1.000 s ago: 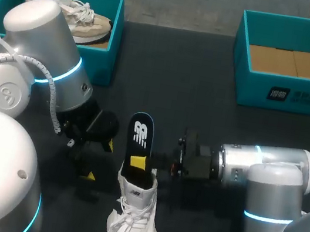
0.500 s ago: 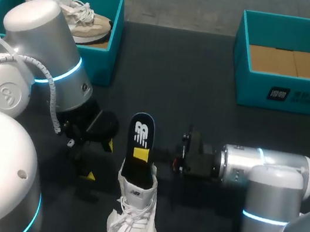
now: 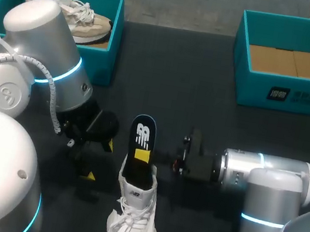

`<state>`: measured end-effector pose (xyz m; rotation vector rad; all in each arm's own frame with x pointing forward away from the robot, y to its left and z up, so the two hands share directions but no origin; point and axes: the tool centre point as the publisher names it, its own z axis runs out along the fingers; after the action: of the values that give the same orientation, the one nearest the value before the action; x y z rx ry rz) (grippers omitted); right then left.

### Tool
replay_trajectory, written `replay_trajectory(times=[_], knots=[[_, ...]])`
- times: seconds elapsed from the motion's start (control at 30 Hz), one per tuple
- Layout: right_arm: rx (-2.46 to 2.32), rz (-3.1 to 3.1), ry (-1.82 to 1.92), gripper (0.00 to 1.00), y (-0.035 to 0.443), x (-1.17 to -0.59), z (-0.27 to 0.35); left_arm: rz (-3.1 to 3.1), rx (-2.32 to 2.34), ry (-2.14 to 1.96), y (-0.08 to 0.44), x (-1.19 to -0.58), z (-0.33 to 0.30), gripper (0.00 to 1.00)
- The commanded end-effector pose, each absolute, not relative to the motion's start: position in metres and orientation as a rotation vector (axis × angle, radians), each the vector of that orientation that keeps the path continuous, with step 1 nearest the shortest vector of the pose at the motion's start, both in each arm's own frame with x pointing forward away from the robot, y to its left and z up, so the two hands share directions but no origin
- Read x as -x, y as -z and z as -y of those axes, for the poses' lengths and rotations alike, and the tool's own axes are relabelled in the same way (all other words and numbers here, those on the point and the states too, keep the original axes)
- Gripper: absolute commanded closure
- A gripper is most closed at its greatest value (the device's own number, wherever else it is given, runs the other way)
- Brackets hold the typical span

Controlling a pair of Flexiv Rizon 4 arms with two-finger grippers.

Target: Take the shoe out of the shoebox, open the shoe tongue, remove and reinsert the insole, then place the shoe into the shoebox

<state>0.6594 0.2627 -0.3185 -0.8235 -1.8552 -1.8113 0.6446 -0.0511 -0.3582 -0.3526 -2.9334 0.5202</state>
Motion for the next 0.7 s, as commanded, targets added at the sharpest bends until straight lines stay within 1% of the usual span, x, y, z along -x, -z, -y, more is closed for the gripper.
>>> replay_trajectory(times=[0.03, 0.7], knots=[[0.833, 1.866, 1.784, 1.0, 0.32, -0.655, -0.266, 2.935, 0.353, -0.52, 0.359, -0.644, 0.051, 0.0], [0.909, 1.904, 1.597, 1.0, 0.342, -0.624, -0.266, 2.935, 0.353, -0.52, 0.359, -0.644, 0.051, 0.0]])
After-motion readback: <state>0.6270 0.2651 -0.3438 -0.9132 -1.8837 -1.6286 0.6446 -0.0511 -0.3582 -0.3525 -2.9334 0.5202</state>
